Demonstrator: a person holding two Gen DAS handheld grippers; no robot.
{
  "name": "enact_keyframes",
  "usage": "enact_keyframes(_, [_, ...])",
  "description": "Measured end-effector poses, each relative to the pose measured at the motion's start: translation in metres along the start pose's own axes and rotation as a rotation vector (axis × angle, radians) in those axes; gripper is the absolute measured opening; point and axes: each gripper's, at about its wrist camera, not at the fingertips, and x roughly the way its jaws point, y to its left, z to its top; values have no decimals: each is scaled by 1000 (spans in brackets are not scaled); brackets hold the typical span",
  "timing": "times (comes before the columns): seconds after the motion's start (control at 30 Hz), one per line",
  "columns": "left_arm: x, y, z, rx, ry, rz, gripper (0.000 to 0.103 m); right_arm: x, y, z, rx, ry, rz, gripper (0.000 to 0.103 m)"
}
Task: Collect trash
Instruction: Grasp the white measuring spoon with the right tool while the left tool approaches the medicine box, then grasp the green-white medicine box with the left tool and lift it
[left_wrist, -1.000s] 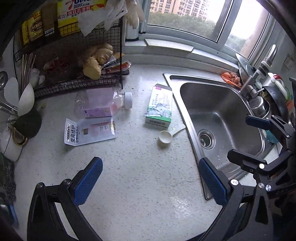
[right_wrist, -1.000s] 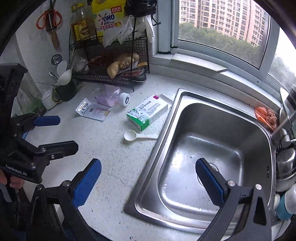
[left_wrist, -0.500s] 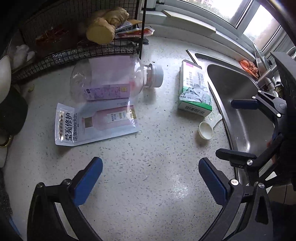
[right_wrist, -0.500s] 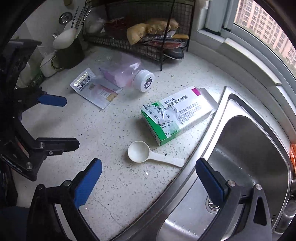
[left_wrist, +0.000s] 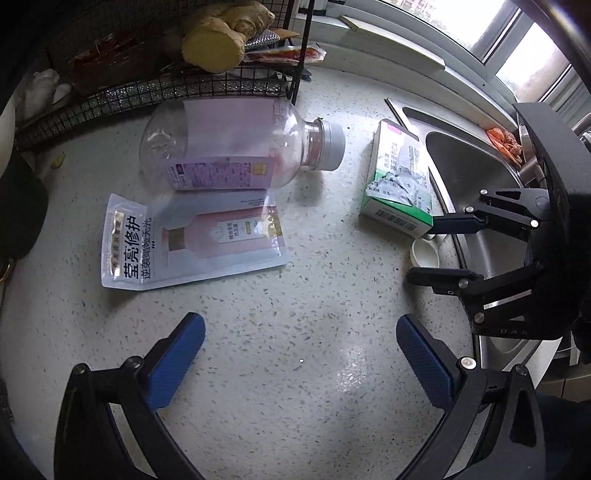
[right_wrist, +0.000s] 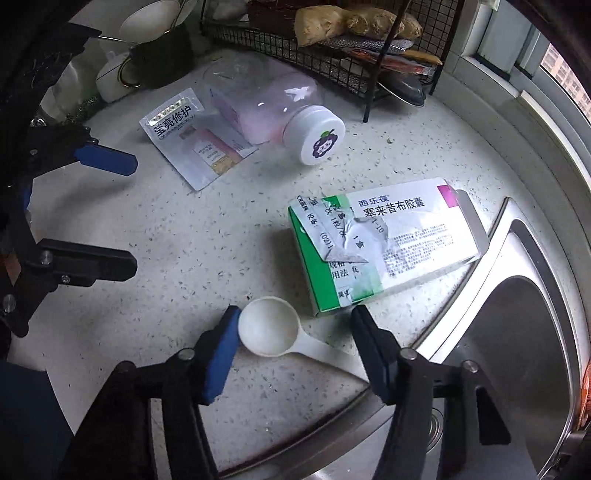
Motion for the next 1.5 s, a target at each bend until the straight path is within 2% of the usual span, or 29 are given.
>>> enact_keyframes(0.1, [-2,-5,1,13,-5,-2,103,-6,10,-2,-13,-9,12,41])
enact_keyframes(0.17, [-4,-10,3,24,-14,-4,103,-14,18,-6,-23,-32,6,32])
enact_keyframes(0.23, [-7,-18,7,48,-24,-12,103,-25,27,-5,-19,-57,-7,12])
enact_keyframes(0.27, [-8,-21,9,62,-29,-17,103,-30,30,-5,-7,-62,-21,6])
enact_keyframes(0.43, [-11,-37,23,126,-43,-12,103,-55,30,-18,71,-102,-4,5])
enact_keyframes(0.73, [-10,-64,59,165,-54,-75,103,-112,0,-49,225,-193,-87,5])
enact_keyframes(0.83, [1,-77,79,217,-46,-81,103,-123,-10,-61,286,-212,-110,5])
enact_keyframes(0.97, [23,-89,103,283,-12,-51,103,-132,-28,-73,374,-244,-106,5])
enact_keyframes(1.17, [60,-102,127,334,48,-39,102,-129,-49,-78,441,-251,-128,5])
enact_keyframes(1.2, [65,-104,129,344,57,-40,101,-129,-52,-79,451,-250,-130,5])
enact_keyframes(1.27, [74,-109,132,360,78,-38,86,-126,-57,-79,464,-243,-133,5])
enact_keyframes(1.37, [89,-112,134,367,116,-28,70,-123,-65,-80,477,-237,-138,5])
enact_keyframes(1.47, [93,-115,131,380,109,-16,57,-121,-70,-81,487,-237,-136,5])
enact_keyframes(1.5, [93,-115,131,378,113,-21,57,-121,-71,-82,489,-238,-135,5])
